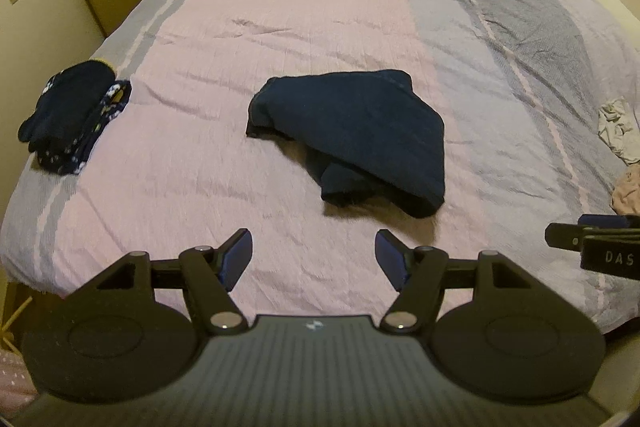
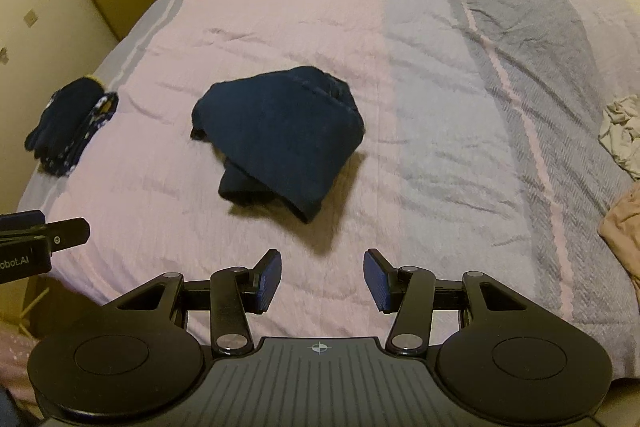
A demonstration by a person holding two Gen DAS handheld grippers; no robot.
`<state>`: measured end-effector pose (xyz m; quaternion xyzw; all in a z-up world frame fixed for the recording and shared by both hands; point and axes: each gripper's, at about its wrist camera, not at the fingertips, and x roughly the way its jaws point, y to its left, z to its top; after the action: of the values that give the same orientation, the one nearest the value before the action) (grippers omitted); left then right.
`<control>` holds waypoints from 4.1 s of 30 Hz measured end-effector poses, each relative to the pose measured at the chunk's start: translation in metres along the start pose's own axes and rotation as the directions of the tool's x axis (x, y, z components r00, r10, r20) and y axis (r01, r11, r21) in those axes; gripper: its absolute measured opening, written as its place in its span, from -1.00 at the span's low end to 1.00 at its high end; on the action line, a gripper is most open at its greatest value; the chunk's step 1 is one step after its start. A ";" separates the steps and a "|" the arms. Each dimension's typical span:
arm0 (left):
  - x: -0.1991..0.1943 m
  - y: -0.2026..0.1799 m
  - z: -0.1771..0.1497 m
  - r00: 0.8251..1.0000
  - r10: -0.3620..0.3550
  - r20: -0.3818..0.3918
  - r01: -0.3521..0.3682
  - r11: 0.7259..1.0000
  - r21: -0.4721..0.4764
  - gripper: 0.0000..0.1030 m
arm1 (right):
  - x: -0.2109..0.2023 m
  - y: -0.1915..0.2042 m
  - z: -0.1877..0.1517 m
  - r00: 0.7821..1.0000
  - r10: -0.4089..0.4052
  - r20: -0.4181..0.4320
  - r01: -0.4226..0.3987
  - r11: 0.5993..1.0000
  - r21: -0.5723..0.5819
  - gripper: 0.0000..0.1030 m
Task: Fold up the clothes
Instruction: 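Move both open grippers toward the bunched jeans on the bed, then grasp the jeans waistband with the right gripper and lift to unfold them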
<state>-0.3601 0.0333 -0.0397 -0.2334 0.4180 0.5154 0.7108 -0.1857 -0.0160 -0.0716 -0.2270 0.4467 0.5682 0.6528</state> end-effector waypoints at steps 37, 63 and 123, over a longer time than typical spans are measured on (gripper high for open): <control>0.146 0.008 0.092 0.984 0.016 -0.176 -0.050 0.979 -0.195 0.25 | 0.119 -0.136 0.104 0.989 0.004 -0.150 0.035 0.966 0.257 -0.04; 0.274 0.012 0.157 0.944 -0.019 -0.330 -0.077 0.958 -0.276 0.25 | 0.292 -0.229 0.122 0.911 0.375 -0.174 0.000 0.421 0.907 -0.04; 0.295 0.054 0.121 0.879 -0.294 -0.375 -0.022 0.761 -0.648 0.31 | 0.261 0.003 0.112 0.704 0.462 -0.539 -0.580 0.813 -0.060 -0.61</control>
<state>-0.3323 0.3034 -0.2149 -0.6036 0.3548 0.5017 0.5080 -0.1639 0.2159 -0.2344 -0.3020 0.5785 0.6979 0.2950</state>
